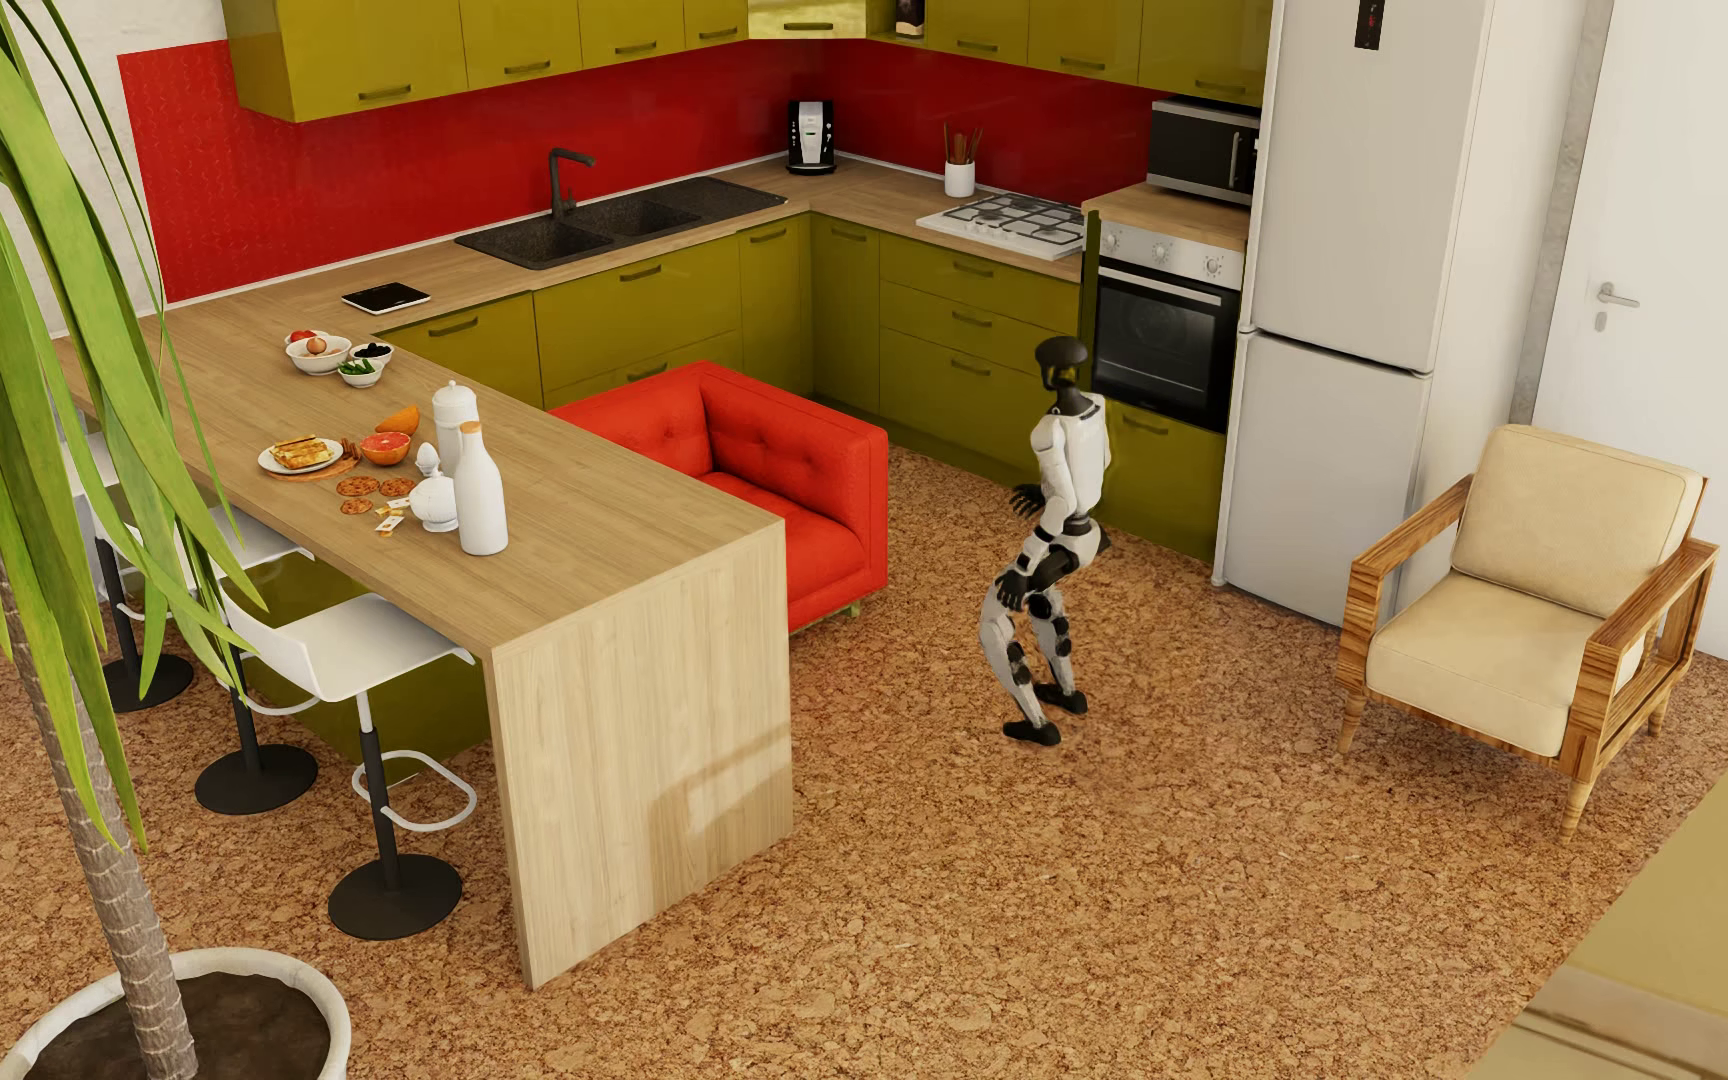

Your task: Go to the armchair

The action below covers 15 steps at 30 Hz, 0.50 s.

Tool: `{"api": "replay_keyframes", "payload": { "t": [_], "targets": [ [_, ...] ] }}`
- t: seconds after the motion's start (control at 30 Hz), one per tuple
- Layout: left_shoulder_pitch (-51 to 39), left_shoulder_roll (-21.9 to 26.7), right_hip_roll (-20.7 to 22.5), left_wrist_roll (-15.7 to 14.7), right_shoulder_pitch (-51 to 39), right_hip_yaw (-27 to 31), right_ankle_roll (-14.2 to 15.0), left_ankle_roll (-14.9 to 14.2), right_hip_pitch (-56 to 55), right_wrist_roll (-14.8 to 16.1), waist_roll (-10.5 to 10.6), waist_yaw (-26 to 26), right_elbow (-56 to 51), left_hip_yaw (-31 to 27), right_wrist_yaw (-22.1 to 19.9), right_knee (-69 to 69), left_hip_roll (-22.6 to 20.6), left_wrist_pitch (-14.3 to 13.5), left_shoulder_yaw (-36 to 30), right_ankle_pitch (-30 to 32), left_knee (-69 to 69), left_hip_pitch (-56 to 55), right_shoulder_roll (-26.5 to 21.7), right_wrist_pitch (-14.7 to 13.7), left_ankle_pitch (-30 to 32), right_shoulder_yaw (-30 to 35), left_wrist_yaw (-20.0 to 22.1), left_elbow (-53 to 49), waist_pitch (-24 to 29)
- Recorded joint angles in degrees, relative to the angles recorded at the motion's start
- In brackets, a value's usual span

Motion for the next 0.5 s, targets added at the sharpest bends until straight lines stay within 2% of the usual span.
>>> {"api": "replay_keyframes", "payload": {
  "t": [0.03, 0.07, 0.1, 0.13, 0.17, 0.2, 0.23, 0.27, 0.3, 0.33, 0.37, 0.4, 0.47, 0.5],
  "targets": [
    [0.34, -0.09, 0.96, 3.53, -1.32, 1.00, -0.17, 0.56, 1.85, -0.08, 1.53, -0.21, 1.56, -1.64, 0.67, -1.22, 2.59, -0.90, -0.35, -0.30, -11.78, -0.10, 1.66, -0.07, -0.55, 2.85, -2.57, 0.66, 0.01],
    [-1.78, 0.51, 1.01, 6.25, -1.59, 2.01, -2.47, -3.22, 2.52, -0.38, 1.61, -1.50, 3.32, -0.98, 2.04, 0.57, 4.17, -1.94, -2.62, -0.59, -19.63, 2.75, 3.89, -0.19, 5.48, 4.68, -4.90, 4.08, 0.63],
    [-4.52, 2.12, 0.11, 7.32, 0.12, 2.27, -4.96, -2.70, 2.62, -0.71, 0.33, -4.26, 2.60, 0.06, 4.25, 1.61, 3.25, -2.30, -3.41, -1.16, -20.13, 4.40, 4.61, -0.12, 4.79, 5.15, -7.17, 1.83, 1.68],
    [-6.93, 2.13, -0.36, 6.62, 2.42, 1.83, -7.19, -2.47, 3.03, -1.09, -1.26, -6.77, 2.53, 1.14, 6.92, 1.61, 2.70, -3.95, -3.52, -2.57, -20.80, 6.14, 4.03, -0.14, 3.72, 4.41, -7.31, 0.70, 2.22],
    [-9.09, 1.05, -0.59, 4.70, 5.01, 1.47, -8.71, -2.33, 3.75, -1.55, -2.50, -9.12, 2.44, 1.57, 9.51, 1.06, 2.39, -6.17, -3.53, -4.00, -20.89, 7.13, 2.39, 0.07, 3.13, 3.23, -6.28, -0.50, 2.25],
    [-11.31, 0.71, -0.79, 1.82, 6.92, 2.03, -8.49, -2.92, 4.75, -1.88, -4.20, -10.12, 3.01, 2.08, 11.40, 0.57, 2.22, -9.35, -4.69, -4.75, -21.17, 8.11, 1.57, 0.90, 3.60, 2.38, -4.70, 0.08, 2.18],
    [-11.78, -0.44, -0.85, -1.55, 8.03, 2.06, -3.91, -1.26, 6.66, -1.62, -4.88, -10.42, 2.49, 2.02, 12.26, -2.13, 2.32, -12.40, -4.20, -3.96, -20.35, 8.10, 0.08, 2.43, 5.55, 1.47, -3.27, -1.00, 2.07],
    [-11.98, -0.25, -0.95, -4.75, 9.34, 1.73, 0.00, 2.72, 8.26, -0.94, -5.04, -10.07, 1.33, 2.27, 12.02, -4.50, 2.55, -14.77, -4.80, -3.31, -20.07, 7.84, -0.32, 3.63, 7.66, -0.18, -2.37, -1.12, 1.61],
    [-10.72, -0.05, -0.49, -6.88, 9.77, 1.24, 0.16, 9.03, 9.31, -0.03, -4.76, -9.42, 0.74, 2.46, 10.72, -5.49, 3.17, -16.01, -3.40, -2.44, -21.84, 8.40, 1.00, 4.53, 7.23, -0.18, -2.24, -1.05, 0.81],
    [-9.52, 0.71, 0.08, -7.45, 8.00, 0.95, -2.41, 8.49, 8.72, 0.91, -4.27, -8.88, 0.52, 1.68, 8.90, -3.47, 3.60, -15.42, -3.54, -1.36, -25.31, 9.95, 3.08, 5.94, 4.99, 1.43, -2.22, -0.30, -0.03],
    [-9.25, 1.43, -0.07, -7.27, 6.41, 0.73, -4.66, -3.24, 8.14, 1.81, -4.01, -8.00, -0.58, 0.98, 7.24, -1.77, 3.89, -13.53, -3.83, -1.59, -27.67, 11.26, 3.78, 7.27, 5.36, 3.48, -2.34, 0.94, -1.00],
    [-8.42, 0.15, -0.90, -7.18, 4.94, 1.00, -5.21, -3.47, 9.22, 2.55, -3.79, -7.35, 0.04, 0.94, 6.19, -2.83, 2.94, -10.67, -3.52, -3.36, -27.95, 11.53, 2.67, 7.11, 5.38, 4.31, -1.92, 0.18, -1.80],
    [-6.55, 0.00, -2.02, -6.99, 5.28, 2.08, -1.55, -3.13, 10.84, 3.53, -3.54, -6.29, 0.50, 1.58, 5.47, -5.11, 1.88, -6.63, -4.29, -5.18, -29.00, 12.36, 2.65, 5.67, 5.64, 1.82, -0.79, 1.05, -2.90],
    [-6.70, 0.05, -1.65, -6.35, 5.76, 1.91, -2.62, -3.16, 11.70, 4.02, -2.63, -5.67, 0.47, 1.42, 5.62, -6.37, 2.20, -5.34, -3.47, -4.46, -29.54, 12.88, 1.89, 5.63, 5.96, 2.26, -0.51, 1.30, -2.66]
  ]
}}
